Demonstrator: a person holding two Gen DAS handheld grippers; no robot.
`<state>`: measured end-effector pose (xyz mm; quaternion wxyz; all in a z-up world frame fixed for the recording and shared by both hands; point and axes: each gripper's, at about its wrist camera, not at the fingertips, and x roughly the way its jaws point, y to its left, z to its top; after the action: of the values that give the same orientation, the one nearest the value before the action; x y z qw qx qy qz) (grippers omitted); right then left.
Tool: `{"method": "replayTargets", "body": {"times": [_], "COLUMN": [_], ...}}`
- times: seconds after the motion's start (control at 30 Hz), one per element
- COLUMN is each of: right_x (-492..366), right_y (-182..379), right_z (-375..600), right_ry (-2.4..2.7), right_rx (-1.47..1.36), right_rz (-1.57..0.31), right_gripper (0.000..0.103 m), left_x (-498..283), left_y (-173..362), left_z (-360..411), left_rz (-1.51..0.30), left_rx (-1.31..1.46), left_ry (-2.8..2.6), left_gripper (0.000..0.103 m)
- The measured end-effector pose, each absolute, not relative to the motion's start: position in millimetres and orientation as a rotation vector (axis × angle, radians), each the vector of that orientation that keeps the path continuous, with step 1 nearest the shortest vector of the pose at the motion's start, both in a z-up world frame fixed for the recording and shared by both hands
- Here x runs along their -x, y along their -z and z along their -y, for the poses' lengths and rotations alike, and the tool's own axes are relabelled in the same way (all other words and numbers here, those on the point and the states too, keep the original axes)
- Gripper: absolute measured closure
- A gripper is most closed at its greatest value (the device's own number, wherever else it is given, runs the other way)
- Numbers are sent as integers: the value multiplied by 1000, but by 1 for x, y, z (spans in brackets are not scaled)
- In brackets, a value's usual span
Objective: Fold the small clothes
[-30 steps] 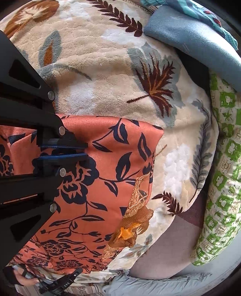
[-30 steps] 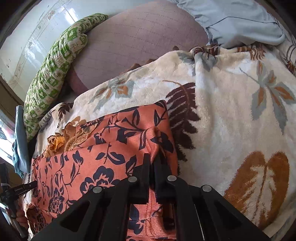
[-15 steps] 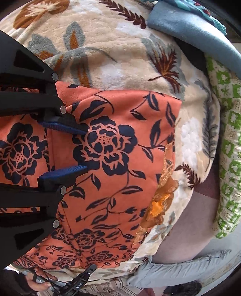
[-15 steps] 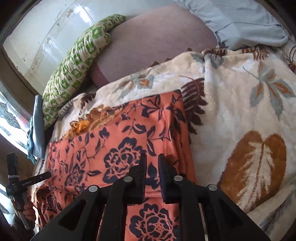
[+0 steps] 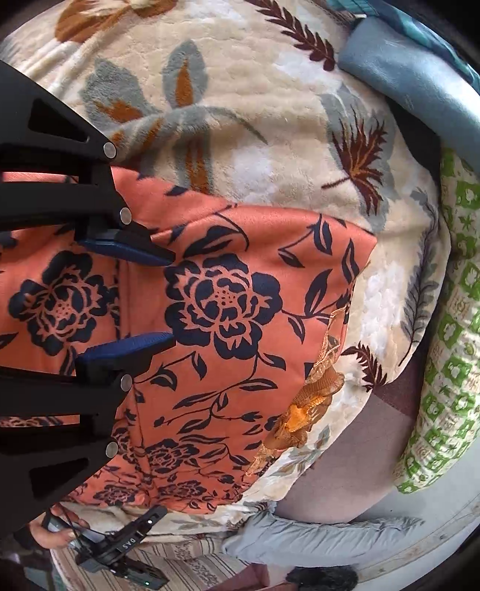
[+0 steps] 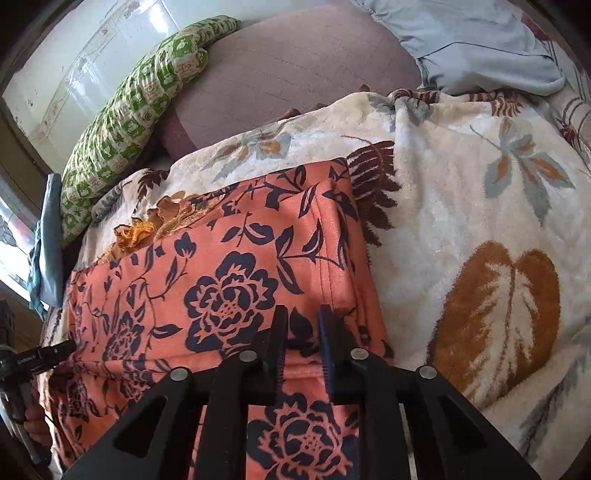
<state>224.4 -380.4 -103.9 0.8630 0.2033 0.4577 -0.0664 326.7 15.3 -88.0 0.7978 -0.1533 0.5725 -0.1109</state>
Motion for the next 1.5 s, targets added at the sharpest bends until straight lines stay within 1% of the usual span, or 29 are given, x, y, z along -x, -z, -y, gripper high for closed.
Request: {"method": "replayTargets", "body": {"times": [0.03, 0.13, 0.17, 0.2, 0.23, 0.47, 0.63, 0.73, 0.83, 0.9, 1.0, 1.07, 1.2, 1.43, 1.47, 1.5], "right_x": [-213, -176, -162, -147, -132, -37, 6, 21, 30, 32, 35, 37, 35, 35, 35, 35], "right_y": [95, 79, 76, 74, 74, 90, 107, 116, 119, 119, 113, 112, 119, 121, 121, 120], "right_z": [379, 371, 369, 368, 368, 394, 419, 417, 402, 388, 369, 365, 367, 370, 369, 367], "right_ry": [128, 96, 84, 73, 69, 133, 147, 63, -45, -127, -161, -167, -147, -177, -170, -159], "right_rx": [-435, -427, -424, -424, -425, -513, -619, -683, -677, -657, -537, -519, -514, -517, -499, -474], "right_rz": [-949, -950, -956, -964, -974, -1013, -1052, -1063, -1088, -1120, -1137, -1127, -1139, -1131, -1131, -1135], "right_gripper": [65, 56, 55, 54, 54, 53, 51, 49, 46, 46, 46, 46, 53, 53, 56, 59], "left_x": [-319, -293, -284, -274, -264, -193, -156, -138, -123, -113, -99, -92, -88, -82, -82, -81], "left_y": [81, 65, 62, 60, 60, 71, 85, 98, 99, 102, 107, 109, 113, 118, 117, 116], "left_z": [-25, -59, -69, -79, -88, -127, -129, -126, -124, -122, -118, -116, -119, -119, -117, -117], "left_rz": [-1221, -1225, -1228, -1233, -1239, -1313, -1347, -1371, -1355, -1378, -1398, -1387, -1374, -1353, -1349, -1348], "left_rx": [341, 385, 391, 387, 378, 372, 358, 338, 332, 365, 366, 356, 405, 399, 397, 393], "left_ry": [237, 243, 239, 238, 239, 297, 358, 378, 376, 400, 435, 436, 440, 477, 477, 482], "left_gripper": [66, 64, 60, 56, 55, 55, 55, 51, 48, 42, 41, 41, 41, 43, 46, 60]}}
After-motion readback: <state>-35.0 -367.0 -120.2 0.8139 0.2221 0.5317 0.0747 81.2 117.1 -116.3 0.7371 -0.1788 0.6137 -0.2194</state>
